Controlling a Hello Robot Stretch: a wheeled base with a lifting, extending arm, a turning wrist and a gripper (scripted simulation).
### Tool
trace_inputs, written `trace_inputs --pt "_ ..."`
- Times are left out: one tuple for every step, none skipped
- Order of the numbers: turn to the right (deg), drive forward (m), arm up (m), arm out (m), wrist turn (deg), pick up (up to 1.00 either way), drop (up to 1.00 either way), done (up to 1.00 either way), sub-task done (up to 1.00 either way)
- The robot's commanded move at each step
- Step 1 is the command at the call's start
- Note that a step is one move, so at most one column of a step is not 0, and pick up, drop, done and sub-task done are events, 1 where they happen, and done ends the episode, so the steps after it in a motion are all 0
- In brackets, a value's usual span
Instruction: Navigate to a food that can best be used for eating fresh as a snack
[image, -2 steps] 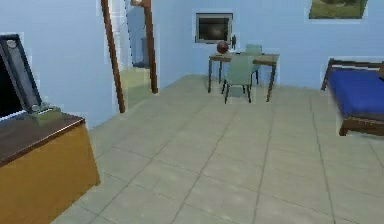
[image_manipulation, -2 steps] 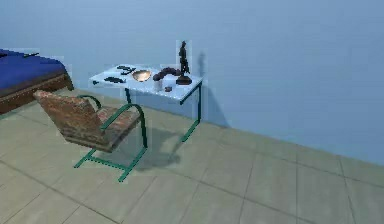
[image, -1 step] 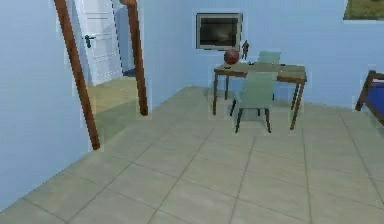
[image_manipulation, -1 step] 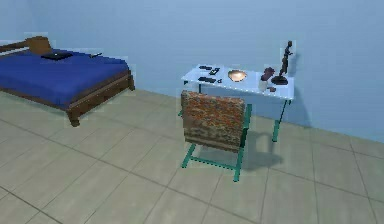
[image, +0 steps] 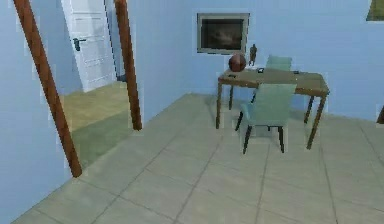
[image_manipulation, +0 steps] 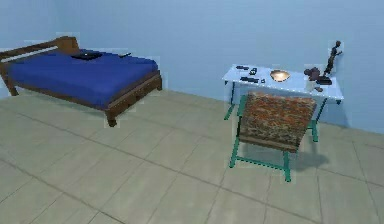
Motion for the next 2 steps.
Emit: trace_inputs --pt "-15.0 0.0 0.0 0.0 0.0 0.0 0.0 0.0 0.0" --pt "-3.0 0.0 0.0 0.0 0.0 0.0 0.0 0.0 0.0"
